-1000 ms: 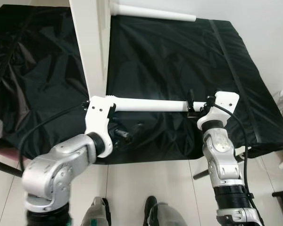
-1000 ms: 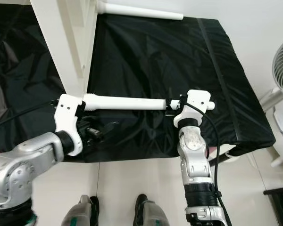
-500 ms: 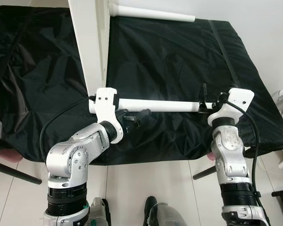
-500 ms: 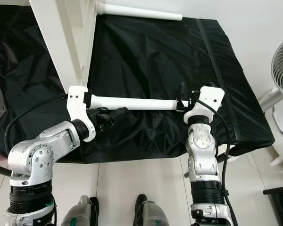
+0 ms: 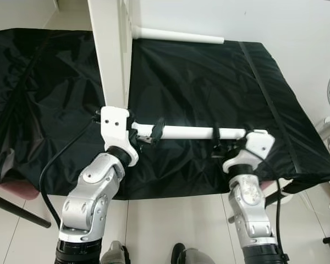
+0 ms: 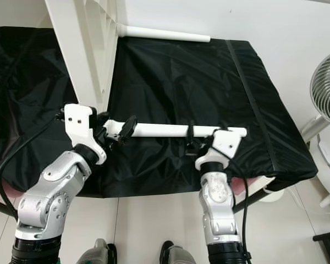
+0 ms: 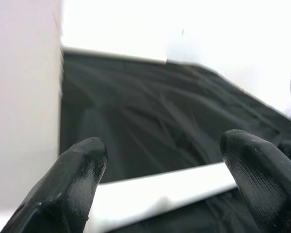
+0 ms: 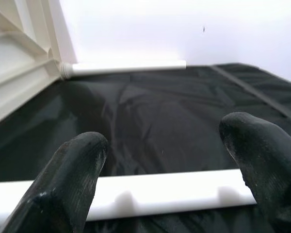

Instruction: Building children table

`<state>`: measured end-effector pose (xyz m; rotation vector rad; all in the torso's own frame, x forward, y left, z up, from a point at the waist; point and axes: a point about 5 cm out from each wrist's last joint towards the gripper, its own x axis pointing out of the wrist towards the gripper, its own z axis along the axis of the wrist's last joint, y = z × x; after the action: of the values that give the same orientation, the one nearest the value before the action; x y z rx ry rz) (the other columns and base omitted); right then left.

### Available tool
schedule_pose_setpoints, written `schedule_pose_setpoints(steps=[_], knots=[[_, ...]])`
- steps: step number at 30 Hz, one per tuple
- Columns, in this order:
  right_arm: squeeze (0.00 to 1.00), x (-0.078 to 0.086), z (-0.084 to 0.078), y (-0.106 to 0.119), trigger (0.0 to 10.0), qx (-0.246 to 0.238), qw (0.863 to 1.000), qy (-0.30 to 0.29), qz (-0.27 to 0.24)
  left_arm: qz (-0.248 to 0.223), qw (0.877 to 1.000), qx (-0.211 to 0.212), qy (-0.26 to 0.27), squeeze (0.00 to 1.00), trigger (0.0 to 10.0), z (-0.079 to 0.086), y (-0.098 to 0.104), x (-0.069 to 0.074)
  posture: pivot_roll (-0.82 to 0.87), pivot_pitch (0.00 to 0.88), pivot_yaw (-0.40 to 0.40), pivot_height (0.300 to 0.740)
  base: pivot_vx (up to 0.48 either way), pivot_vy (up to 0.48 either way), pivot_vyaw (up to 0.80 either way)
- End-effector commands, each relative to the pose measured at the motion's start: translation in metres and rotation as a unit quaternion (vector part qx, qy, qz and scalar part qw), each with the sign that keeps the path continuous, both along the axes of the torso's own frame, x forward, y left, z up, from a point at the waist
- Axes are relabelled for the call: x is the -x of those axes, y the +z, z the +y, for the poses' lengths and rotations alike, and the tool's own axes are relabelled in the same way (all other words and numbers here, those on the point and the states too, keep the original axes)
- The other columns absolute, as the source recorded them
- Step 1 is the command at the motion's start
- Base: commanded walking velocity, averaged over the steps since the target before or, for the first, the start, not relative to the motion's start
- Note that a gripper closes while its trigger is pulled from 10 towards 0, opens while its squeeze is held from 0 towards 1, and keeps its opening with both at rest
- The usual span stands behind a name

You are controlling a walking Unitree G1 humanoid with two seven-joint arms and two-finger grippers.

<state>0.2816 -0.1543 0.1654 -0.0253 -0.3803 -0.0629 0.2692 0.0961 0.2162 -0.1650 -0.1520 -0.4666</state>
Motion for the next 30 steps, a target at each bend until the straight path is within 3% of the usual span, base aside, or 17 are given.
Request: schedule_pose_setpoints(steps=[1, 3, 9, 22, 30], knots=[[0.00, 0.004, -0.002, -0.001, 10.0, 0.004, 1.000, -0.003, -0.004, -0.001, 1.000, -0.003, -0.019, 0.00, 10.0, -0.004, -0.002, 0.005, 0.12, 0.091, -0.013, 0.740, 0.000, 0.000, 0.00], [0.00, 0.007, -0.003, -0.004, 10.0, 0.005, 1.000, -0.004, 0.001, 0.000, 0.999, -0.028, -0.022, 0.00, 10.0, -0.005, -0.008, 0.008, 0.11, 0.094, -0.011, 0.740, 0.000, 0.000, 0.00], [0.00, 0.017, -0.003, -0.010, 10.0, 0.000, 1.000, -0.002, 0.010, -0.027, 0.998, -0.050, -0.003, 0.00, 10.0, 0.005, -0.022, 0.016, 0.12, 0.104, -0.013, 0.740, 0.000, 0.000, 0.00], [0.00, 0.017, 0.000, -0.014, 10.0, -0.004, 1.000, 0.003, 0.015, -0.047, 0.995, -0.050, 0.075, 0.00, 10.0, 0.022, -0.037, 0.011, 0.12, 0.083, -0.031, 0.740, 0.000, 0.000, 0.00], [0.00, 0.018, -0.001, -0.014, 10.0, -0.003, 1.000, 0.003, 0.014, -0.054, 0.995, -0.051, 0.060, 0.00, 10.0, 0.016, -0.040, 0.015, 0.12, 0.075, -0.035, 0.740, 0.000, 0.000, 0.00]])
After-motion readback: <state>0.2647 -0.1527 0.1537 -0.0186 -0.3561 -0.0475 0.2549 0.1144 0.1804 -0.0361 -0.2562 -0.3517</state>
